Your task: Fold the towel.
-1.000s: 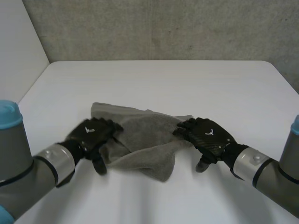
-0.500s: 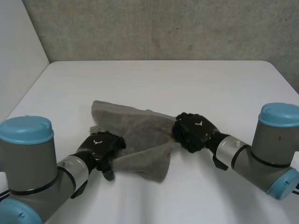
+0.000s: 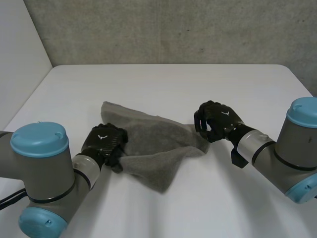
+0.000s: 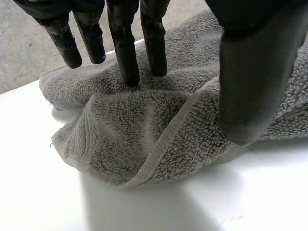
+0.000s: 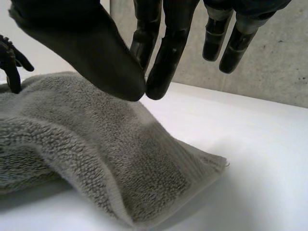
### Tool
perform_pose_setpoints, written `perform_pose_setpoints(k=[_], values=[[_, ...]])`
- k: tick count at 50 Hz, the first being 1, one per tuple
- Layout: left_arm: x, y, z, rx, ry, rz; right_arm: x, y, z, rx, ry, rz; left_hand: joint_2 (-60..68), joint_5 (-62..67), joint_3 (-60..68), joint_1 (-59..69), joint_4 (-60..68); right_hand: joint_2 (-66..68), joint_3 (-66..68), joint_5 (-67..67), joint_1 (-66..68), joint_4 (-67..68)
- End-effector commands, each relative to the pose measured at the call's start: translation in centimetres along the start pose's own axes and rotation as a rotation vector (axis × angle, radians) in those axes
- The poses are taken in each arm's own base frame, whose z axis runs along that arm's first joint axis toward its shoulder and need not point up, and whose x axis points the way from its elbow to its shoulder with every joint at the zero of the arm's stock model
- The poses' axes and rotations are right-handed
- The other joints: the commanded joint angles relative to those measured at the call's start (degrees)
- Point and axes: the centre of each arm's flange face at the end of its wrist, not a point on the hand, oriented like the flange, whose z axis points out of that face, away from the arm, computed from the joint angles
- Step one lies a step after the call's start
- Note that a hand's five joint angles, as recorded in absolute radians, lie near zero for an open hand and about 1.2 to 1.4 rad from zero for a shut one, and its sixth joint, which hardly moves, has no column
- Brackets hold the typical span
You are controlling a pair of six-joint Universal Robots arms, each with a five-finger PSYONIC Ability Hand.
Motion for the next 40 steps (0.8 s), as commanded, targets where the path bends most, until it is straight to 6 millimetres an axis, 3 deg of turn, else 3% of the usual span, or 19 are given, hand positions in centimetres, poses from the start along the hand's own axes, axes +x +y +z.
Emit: perform_pose_setpoints(k=[1, 15, 18, 30, 33, 35, 37, 40], values=[[-0.1, 0.6, -0.5, -0.028, 0.0, 0.001, -1.7, -0.9, -2.2, -0.002, -0.026, -0.019, 1.6, 1.6, -2.5, 1.9, -2.9, -35.6, -0.4, -37.7, -36.1, -3.4], [-0.3, 1.1, -2.0, -0.045, -0.005, 0.002, -2.2, 1.2, -3.7, -0.062, -0.038, -0.044, 10.9, 10.8, -2.5, 11.1, -2.9, -33.4, -0.4, -35.6, -33.9, -3.4], [-0.7, 0.8, -2.0, -0.036, -0.016, -0.002, -2.0, 3.2, -2.9, -0.117, -0.049, -0.055, 11.2, 11.2, -2.5, 11.4, -2.9, -30.6, -0.4, -32.7, -31.1, -3.4], [-1.1, 0.8, -1.6, -0.039, -0.026, -0.01, -2.2, 4.8, -0.5, -0.112, -0.078, -0.116, 11.2, 11.2, -2.5, 11.4, -2.9, -25.7, -0.4, -27.8, -26.2, -3.4], [-1.0, 1.4, -1.3, -0.057, -0.021, -0.009, -2.2, 4.7, -0.1, -0.106, -0.08, -0.118, 14.2, 14.2, -2.5, 14.5, -2.9, -17.0, -0.4, -19.1, -17.5, -3.4], [-0.6, 2.2, -1.0, -0.083, -0.008, -0.005, -2.3, 4.7, 0.0, -0.104, -0.085, -0.117, 26.5, 26.4, -2.5, 26.7, -2.9, -9.4, -0.4, -11.5, -9.9, -3.4], [-0.5, 2.4, -0.9, -0.091, -0.004, -0.003, -2.7, 4.6, 0.0, -0.103, -0.093, -0.119, 28.0, 28.0, -2.5, 28.2, -2.9, 8.2, -0.4, 6.1, 7.7, -3.4], [-0.3, 2.5, -0.8, -0.095, 0.0, -0.002, -2.7, 4.5, -0.1, -0.101, -0.093, -0.112, 32.0, 32.0, -2.5, 32.3, -2.9, 11.8, -0.4, 9.6, 11.3, -3.4]])
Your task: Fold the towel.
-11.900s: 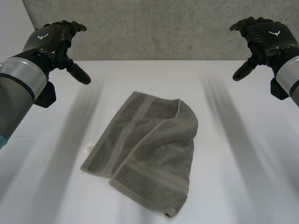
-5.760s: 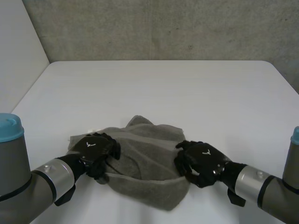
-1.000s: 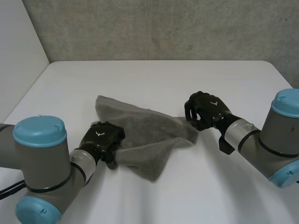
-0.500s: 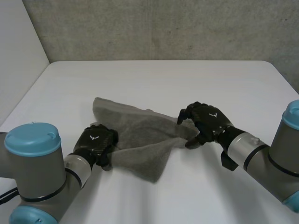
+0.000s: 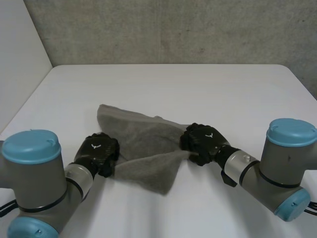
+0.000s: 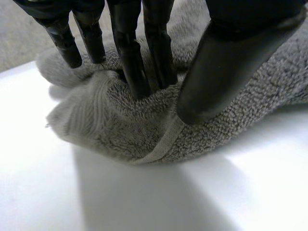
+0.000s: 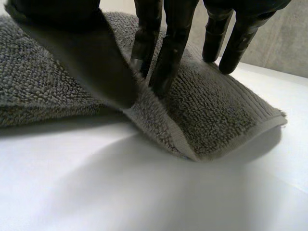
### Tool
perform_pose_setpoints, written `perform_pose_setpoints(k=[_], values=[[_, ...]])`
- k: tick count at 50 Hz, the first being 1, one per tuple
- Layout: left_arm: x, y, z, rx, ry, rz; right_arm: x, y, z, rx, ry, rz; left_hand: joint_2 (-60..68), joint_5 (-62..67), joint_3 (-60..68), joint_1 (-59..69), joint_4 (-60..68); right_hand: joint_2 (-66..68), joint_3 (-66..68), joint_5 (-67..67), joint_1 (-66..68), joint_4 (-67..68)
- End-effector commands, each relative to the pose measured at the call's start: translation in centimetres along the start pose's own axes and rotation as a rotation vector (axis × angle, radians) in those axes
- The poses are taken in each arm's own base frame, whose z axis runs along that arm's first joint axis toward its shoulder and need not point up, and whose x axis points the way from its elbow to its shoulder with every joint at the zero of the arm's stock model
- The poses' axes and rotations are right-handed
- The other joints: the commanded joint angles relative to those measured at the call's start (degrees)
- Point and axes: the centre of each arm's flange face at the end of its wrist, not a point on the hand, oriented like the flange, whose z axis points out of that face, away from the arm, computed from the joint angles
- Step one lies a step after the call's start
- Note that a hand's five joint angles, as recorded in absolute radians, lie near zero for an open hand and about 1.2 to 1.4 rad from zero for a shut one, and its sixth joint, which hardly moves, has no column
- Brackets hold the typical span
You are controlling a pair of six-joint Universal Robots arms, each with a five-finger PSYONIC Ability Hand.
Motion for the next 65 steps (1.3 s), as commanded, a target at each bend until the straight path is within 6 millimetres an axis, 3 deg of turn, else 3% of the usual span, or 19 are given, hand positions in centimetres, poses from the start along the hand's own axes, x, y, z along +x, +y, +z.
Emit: perform_pose_setpoints(k=[1, 10, 12, 14, 19, 26, 34, 37, 39, 40, 43, 47, 53, 58, 61, 63, 65], values=[[0.5, 0.8, 0.4, -0.027, 0.016, 0.006, -0.4, -0.3, 0.0, 0.005, -0.009, 0.007, 6.7, 5.8, -2.5, 6.7, -2.9, 11.6, -0.4, 11.7, 11.7, -3.4], [0.3, 0.5, 0.1, -0.017, 0.009, 0.005, 0.1, -1.0, -0.5, 0.023, 0.008, 0.011, -2.1, -2.9, -2.5, -2.0, -2.9, 11.6, -0.4, 11.7, 11.7, -3.4], [0.1, 0.4, 0.1, -0.016, 0.0, 0.002, 0.2, -1.0, -0.4, 0.03, 0.01, 0.014, -18.0, -18.8, -2.5, -17.9, -2.9, 11.6, -0.4, 11.7, 11.7, -3.4], [0.1, 0.4, 0.0, -0.015, -0.002, 0.002, 1.0, -1.5, -0.2, 0.062, 0.047, 0.035, -24.7, -25.5, -2.5, -24.7, -2.9, 11.6, -0.4, 11.7, 11.7, -3.4], [0.2, 0.5, -0.3, -0.02, 0.002, 0.004, 2.1, -2.1, 0.1, 0.093, 0.097, 0.065, -27.7, -28.5, -2.5, -27.6, -2.9, 11.6, -0.4, 11.7, 11.7, -3.4], [0.4, 0.4, -1.2, -0.018, 0.011, 0.006, 2.3, -2.3, 0.1, 0.098, 0.101, 0.078, -27.5, -28.3, -2.5, -27.4, -2.9, 11.6, -0.4, 11.7, 11.7, -3.4], [0.4, 0.5, -1.2, -0.019, 0.013, 0.005, 2.1, -2.4, 0.1, 0.099, 0.098, 0.077, -19.6, -20.4, -2.5, -19.5, -2.9, 11.6, -0.4, 11.7, 11.7, -3.4], [0.3, 0.4, -1.1, -0.017, 0.009, 0.005, 2.2, -2.4, 0.1, 0.1, 0.099, 0.077, -10.5, -11.3, -2.5, -10.4, -2.9, 11.6, -0.4, 11.7, 11.7, -3.4], [0.1, 0.2, -0.8, -0.005, 0.002, 0.003, 2.3, -2.3, 0.1, 0.099, 0.102, 0.079, 4.9, 4.1, -2.5, 5.0, -2.9, 11.6, -0.4, 11.7, 11.7, -3.4], [0.1, 0.2, -0.8, -0.005, 0.002, 0.003, 2.3, -2.4, 0.1, 0.099, 0.101, 0.079, 5.0, 4.2, -2.5, 5.0, -2.9, 11.6, -0.4, 11.7, 11.7, -3.4], [-0.1, -0.3, -0.6, 0.013, -0.006, 0.004, 2.3, -2.3, 0.1, 0.097, 0.101, 0.079, 21.2, 20.4, -2.5, 21.3, -2.9, 11.6, -0.4, 11.7, 11.7, -3.4], [-0.7, -1.3, -0.1, 0.048, -0.025, 0.001, 1.9, -2.6, -0.5, 0.091, 0.089, 0.073, 21.3, 20.5, -2.5, 21.3, -2.9, 11.6, -0.4, 11.7, 11.7, -3.4], [-1.1, -1.8, 0.0, 0.047, -0.026, 0.023, -1.2, -2.8, -2.7, -0.001, -0.107, 0.053, 21.3, 20.5, -2.5, 21.3, -2.9, 11.6, -0.4, 11.7, 11.7, -3.4], [-1.1, -2.7, 0.2, 0.047, 0.014, 0.116, -2.2, -3.0, -3.4, -0.055, -0.193, -0.023, 21.3, 20.5, -2.5, 21.3, -2.9, 11.6, -0.4, 11.7, 11.7, -3.4], [-2.0, -4.2, 1.2, 0.08, 0.012, 0.167, -2.1, -3.2, -3.4, -0.071, -0.198, -0.058, 21.3, 20.5, -2.5, 21.3, -2.9, 11.6, -0.4, 11.7, 11.7, -3.4], [-2.5, -6.3, 2.5, 0.148, 0.012, 0.212, -1.8, -3.6, -2.9, -0.085, -0.203, -0.116, 21.3, 20.5, -2.5, 21.3, -2.9, 11.6, -0.4, 11.7, 11.7, -3.4], [-2.7, -7.4, 3.4, 0.185, 0.005, 0.232, -0.4, -7.0, -1.0, -0.013, -0.183, -0.303, 21.3, 20.5, -2.5, 21.3, -2.9, 11.6, -0.4, 11.7, 11.7, -3.4]])
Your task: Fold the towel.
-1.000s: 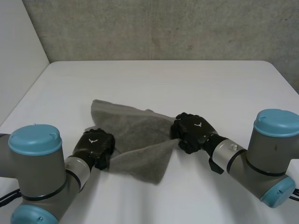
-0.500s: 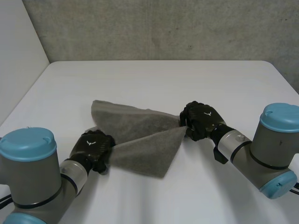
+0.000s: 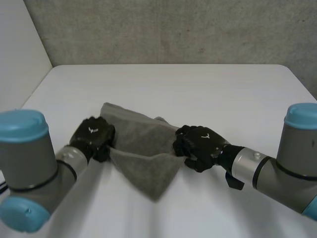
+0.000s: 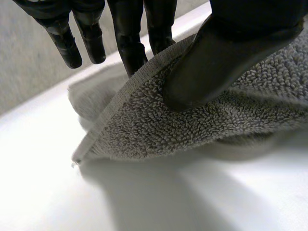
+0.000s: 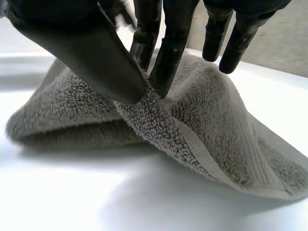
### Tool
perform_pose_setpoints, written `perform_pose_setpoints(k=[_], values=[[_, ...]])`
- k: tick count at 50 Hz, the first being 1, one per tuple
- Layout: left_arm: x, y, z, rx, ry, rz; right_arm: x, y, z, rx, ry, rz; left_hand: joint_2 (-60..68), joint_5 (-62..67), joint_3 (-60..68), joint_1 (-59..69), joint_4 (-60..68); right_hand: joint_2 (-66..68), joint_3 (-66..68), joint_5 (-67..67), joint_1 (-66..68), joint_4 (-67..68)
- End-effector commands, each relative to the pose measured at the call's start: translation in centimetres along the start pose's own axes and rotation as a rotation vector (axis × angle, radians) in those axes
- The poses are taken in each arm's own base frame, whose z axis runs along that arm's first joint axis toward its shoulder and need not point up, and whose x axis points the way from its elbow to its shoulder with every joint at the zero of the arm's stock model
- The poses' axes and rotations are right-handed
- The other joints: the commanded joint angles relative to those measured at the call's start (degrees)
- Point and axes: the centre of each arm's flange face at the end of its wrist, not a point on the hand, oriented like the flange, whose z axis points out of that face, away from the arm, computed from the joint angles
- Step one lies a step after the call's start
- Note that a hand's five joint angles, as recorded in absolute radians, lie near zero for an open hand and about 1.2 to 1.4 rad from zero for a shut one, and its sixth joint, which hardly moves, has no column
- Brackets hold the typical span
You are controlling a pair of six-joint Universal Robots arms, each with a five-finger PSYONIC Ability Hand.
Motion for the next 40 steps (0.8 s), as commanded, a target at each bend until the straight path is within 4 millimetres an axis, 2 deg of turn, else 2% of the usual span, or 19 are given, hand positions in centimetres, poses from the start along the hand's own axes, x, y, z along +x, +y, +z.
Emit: perform_pose_setpoints(k=[1, 3, 4, 6, 8, 9, 10, 11, 12, 13, 17, 21, 26, 28, 31, 33, 35, 37, 40], values=[[-2.2, -4.8, 3.9, 0.159, -0.023, 0.118, 2.2, -4.0, 1.7, 0.02, 0.012, -0.269, 5.4, 4.0, -2.5, 4.9, -2.9, 5.8, -0.4, 3.9, 5.3, -3.4], [-2.9, -6.7, 4.9, 0.221, -0.045, 0.136, 3.9, -8.6, 3.1, 0.146, 0.081, -0.401, 5.4, 4.0, -2.5, 4.9, -2.9, 5.8, -0.4, 3.9, 5.3, -3.4], [-2.9, -6.7, 4.9, 0.222, -0.045, 0.136, 3.9, -8.6, 3.1, 0.146, 0.081, -0.402, 5.4, 4.0, -2.5, 4.9, -2.9, 5.8, -0.4, 3.9, 5.3, -3.4], [-4.2, -11.8, 6.1, 0.389, -0.101, 0.173, 4.8, -11.9, 3.3, 0.243, 0.149, -0.473, 5.4, 4.0, -2.5, 4.9, -2.9, 5.8, -0.4, 3.9, 5.3, -3.4], [-5.2, -14.8, 6.0, 0.499, -0.141, 0.178, 6.2, -17.9, 2.9, 0.466, 0.304, -0.583, 5.4, 4.0, -2.5, 4.9, -2.9, 5.8, -0.4, 3.9, 5.3, -3.4], [-5.7, -17.7, 5.4, 0.615, -0.174, 0.184, 6.2, -17.9, 2.9, 0.467, 0.305, -0.583, 5.4, 4.0, -2.5, 4.9, -2.9, 5.8, -0.4, 3.9, 5.3, -3.4], [-5.7, -17.7, 5.4, 0.616, -0.175, 0.184, 6.5, -20.4, 2.1, 0.591, 0.393, -0.603, 5.4, 4.0, -2.5, 4.9, -2.9, 5.8, -0.4, 3.9, 5.3, -3.4], [-5.7, -20.0, 4.7, 0.723, -0.201, 0.201, 5.7, -23.4, 0.5, 0.744, 0.452, -0.603, 5.4, 4.0, -2.5, 4.9, -2.9, 5.8, -0.4, 3.9, 5.3, -3.4], [-6.1, -22.1, 3.4, 0.825, -0.233, 0.206, 5.7, -23.5, 0.5, 0.746, 0.452, -0.603, 5.4, 4.0, -2.5, 4.9, -2.9, 5.8, -0.4, 3.9, 5.3, -3.4], [-6.1, -22.1, 3.4, 0.826, -0.233, 0.206, 4.8, -26.1, -1.8, 0.883, 0.486, -0.582, 5.4, 4.0, -2.5, 4.9, -2.9, 5.8, -0.4, 3.9, 5.3, -3.4], [-6.6, -26.4, -2.0, 1.032, -0.296, 0.221, 2.9, -28.0, -5.1, 0.976, 0.428, -0.522, 5.4, 4.0, -2.5, 4.9, -2.9, 5.8, -0.4, 3.9, 5.3, -3.4], [-6.2, -25.2, -2.9, 1.009, -0.263, 0.236, 2.0, -25.3, -4.5, 0.865, 0.277, -0.443, 5.4, 4.0, -2.5, 4.9, -2.9, 5.8, -0.4, 3.9, 5.3, -3.4], [-4.5, -20.2, -1.3, 0.856, -0.151, 0.246, 1.1, -21.0, -3.9, 0.7, 0.198, -0.43, 5.4, 4.0, -2.5, 4.9, -2.9, 5.8, -0.4, 3.9, 5.3, -3.4], [-3.7, -14.9, -0.2, 0.692, -0.091, 0.24, 1.8, -17.2, -3.4, 0.582, 0.19, -0.454, 5.4, 4.0, -2.5, 4.9, -2.9, 5.8, -0.4, 3.9, 5.3, -3.4], [-3.5, -11.6, 0.2, 0.593, -0.064, 0.233, 1.6, -15.0, -3.0, 0.516, 0.172, -0.469, 5.4, 4.0, -2.5, 4.9, -2.9, 5.8, -0.4, 3.9, 5.3, -3.4], [-2.4, -6.4, 0.3, 0.453, 0.013, 0.215, 1.2, -10.7, -2.6, 0.387, 0.133, -0.495, 5.4, 4.0, -2.5, 4.9, -2.9, 5.8, -0.4, 3.9, 5.3, -3.4], [-2.4, -6.4, 0.3, 0.452, 0.014, 0.215, 0.9, -9.0, -2.5, 0.333, 0.119, -0.505, 5.4, 4.0, -2.5, 4.9, -2.9, 5.8, -0.4, 3.9, 5.3, -3.4], [-0.3, -1.9, 0.3, 0.325, 0.11, 0.189, 0.6, -6.9, -2.3, 0.27, 0.109, -0.506, 5.4, 4.0, -2.5, 4.9, -2.9, 5.8, -0.4, 3.9, 5.3, -3.4], [1.4, 1.0, 0.6, 0.234, 0.168, 0.175, 0.6, -3.4, -1.6, 0.161, 0.085, -0.504, 5.4, 4.0, -2.5, 4.9, -2.9, 5.8, -0.4, 3.9, 5.3, -3.4]])
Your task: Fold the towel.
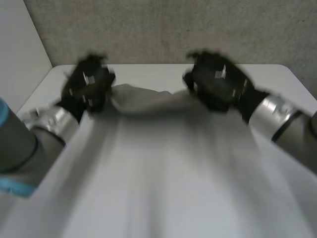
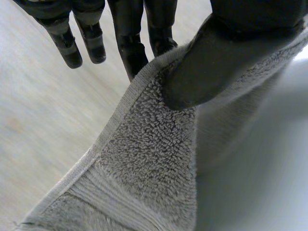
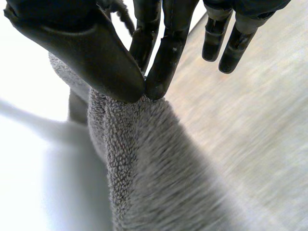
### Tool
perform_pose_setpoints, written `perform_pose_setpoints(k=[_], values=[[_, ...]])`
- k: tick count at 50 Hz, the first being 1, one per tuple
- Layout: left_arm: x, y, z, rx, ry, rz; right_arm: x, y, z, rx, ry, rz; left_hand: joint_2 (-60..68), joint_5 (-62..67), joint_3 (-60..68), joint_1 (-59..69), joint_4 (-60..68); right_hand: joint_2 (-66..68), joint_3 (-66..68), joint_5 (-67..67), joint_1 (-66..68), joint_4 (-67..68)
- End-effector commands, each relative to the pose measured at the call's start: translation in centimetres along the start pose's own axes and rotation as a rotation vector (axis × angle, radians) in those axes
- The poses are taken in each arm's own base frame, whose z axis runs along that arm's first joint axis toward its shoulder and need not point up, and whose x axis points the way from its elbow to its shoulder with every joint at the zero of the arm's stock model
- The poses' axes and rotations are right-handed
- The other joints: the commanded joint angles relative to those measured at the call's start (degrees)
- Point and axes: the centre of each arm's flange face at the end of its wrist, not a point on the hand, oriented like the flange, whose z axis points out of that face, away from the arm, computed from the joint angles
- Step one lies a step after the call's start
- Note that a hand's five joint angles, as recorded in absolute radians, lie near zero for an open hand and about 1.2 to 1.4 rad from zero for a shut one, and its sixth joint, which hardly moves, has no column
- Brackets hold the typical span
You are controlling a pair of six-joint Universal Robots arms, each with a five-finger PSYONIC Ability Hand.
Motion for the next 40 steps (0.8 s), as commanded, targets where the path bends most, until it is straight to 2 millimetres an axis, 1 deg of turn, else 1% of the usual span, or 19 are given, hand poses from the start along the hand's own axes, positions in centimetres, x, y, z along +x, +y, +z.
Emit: perform_pose_setpoints(k=[1, 2, 3, 7, 9, 10, 11, 12, 13, 14, 15, 16, 18, 20, 23, 25, 31, 34, 40], values=[[5.1, 6.1, -2.9, -0.208, 0.16, -0.079, -3.9, 6.7, -1.9, -0.223, -0.106, -0.021, 5.0, 3.5, -2.5, 4.6, -2.9, 3.6, -0.4, 3.2, 5.1, -3.4], [5.9, 6.9, -3.1, -0.235, 0.182, -0.087, -4.3, 7.7, -2.0, -0.254, -0.119, -0.017, 5.0, 3.5, -2.5, 4.6, -2.9, 3.6, -0.4, 3.2, 5.1, -3.4], [6.5, 7.5, -3.2, -0.255, 0.197, -0.091, -4.3, 7.7, -2.0, -0.255, -0.119, -0.017, 2.7, 1.1, -2.5, 2.3, -2.9, 3.6, -0.4, 3.2, 5.1, -3.4], [6.6, 8.1, -3.2, -0.272, 0.2, -0.096, -4.6, 10.3, -2.3, -0.357, -0.118, 0.04, -7.2, -8.8, -2.5, -7.6, -2.9, 3.6, -0.4, 3.2, 5.1, -3.4], [6.7, 8.2, -3.1, -0.273, 0.2, -0.097, -4.5, 10.7, -2.4, -0.381, -0.109, 0.049, -11.9, -13.5, -2.5, -12.3, -2.9, 3.6, -0.4, 3.2, 5.1, -3.4], [6.6, 8.3, -3.1, -0.276, 0.194, -0.096, -4.5, 10.9, -2.5, -0.396, -0.101, 0.056, -17.5, -19.0, -2.5, -17.8, -2.9, -15.3, -0.4, -15.7, -13.8, -3.4], [6.6, 8.3, -3.1, -0.276, 0.194, -0.096, -4.5, 10.9, -2.5, -0.396, -0.101, 0.056, -17.5, -19.1, -2.5, -17.9, -2.9, -15.5, -0.4, -15.9, -14.0, -3.4], [6.4, 8.4, -3.0, -0.283, 0.18, -0.094, -4.4, 11.0, -2.6, -0.406, -0.09, 0.062, -18.7, -20.2, -2.5, -19.0, -2.9, -37.8, -0.4, -38.2, -36.3, -3.4], [6.4, 8.4, -3.0, -0.283, 0.18, -0.094, -4.4, 11.0, -2.6, -0.406, -0.09, 0.062, -18.7, -20.2, -2.5, -19.0, -2.9, -38.0, -0.4, -38.4, -36.6, -3.4], [6.2, 8.5, -3.0, -0.287, 0.167, -0.092, -4.2, 10.9, -2.6, -0.417, -0.064, 0.074, -19.5, -21.1, -2.5, -19.9, -2.9, -56.5, -0.4, -56.9, -55.1, -3.4], [6.0, 8.6, -3.0, -0.294, 0.151, -0.09, -4.2, 10.9, -2.6, -0.417, -0.064, 0.075, -22.2, -23.7, -2.5, -22.6, -2.9, -56.7, -0.4, -57.1, -55.2, -3.4], [6.0, 8.6, -3.0, -0.294, 0.151, -0.09, -3.9, 10.7, -2.7, -0.425, -0.033, 0.107, -22.2, -23.8, -2.5, -22.6, -2.9, -64.4, -0.4, -64.7, -62.9, -3.4], [5.7, 8.5, -3.0, -0.301, 0.123, -0.084, -3.5, 10.3, -2.7, -0.422, -0.004, 0.14, -30.5, -32.0, -2.5, -30.8, -2.9, -65.0, -0.4, -65.3, -63.5, -3.4], [5.5, 8.5, -2.9, -0.304, 0.108, -0.081, -3.1, 9.7, -2.9, -0.41, 0.046, 0.231, -31.0, -32.5, -2.5, -31.3, -2.9, -65.0, -0.4, -65.3, -63.5, -3.4], [5.2, 8.3, -3.0, -0.306, 0.085, -0.076, -3.1, 9.6, -3.2, -0.411, 0.064, 0.289, -33.0, -34.5, -2.5, -33.3, -2.9, -65.0, -0.4, -65.3, -63.5, -3.4], [5.1, 8.1, -3.1, -0.304, 0.083, -0.075, -3.2, 9.7, -3.9, -0.421, 0.093, 0.391, -33.8, -35.4, -2.5, -34.2, -2.9, -64.5, -0.4, -64.8, -63.0, -3.4], [5.0, 7.6, -4.1, -0.324, 0.084, -0.082, -3.5, 9.4, -4.7, -0.405, 0.136, 0.508, -34.0, -35.5, -2.5, -34.4, -2.9, -63.6, -0.4, -64.0, -62.1, -3.4], [5.0, 7.4, -4.5, -0.341, 0.085, -0.094, -2.6, 9.2, -4.9, -0.359, 0.189, 0.594, -34.2, -35.7, -2.5, -34.5, -2.9, -62.4, -0.4, -62.8, -61.0, -3.4], [5.0, 7.2, -5.1, -0.365, 0.09, -0.105, -2.3, 9.9, -4.9, -0.324, 0.235, 0.728, -35.2, -36.7, -2.5, -35.5, -2.9, -57.7, -0.4, -58.1, -56.3, -3.4]])
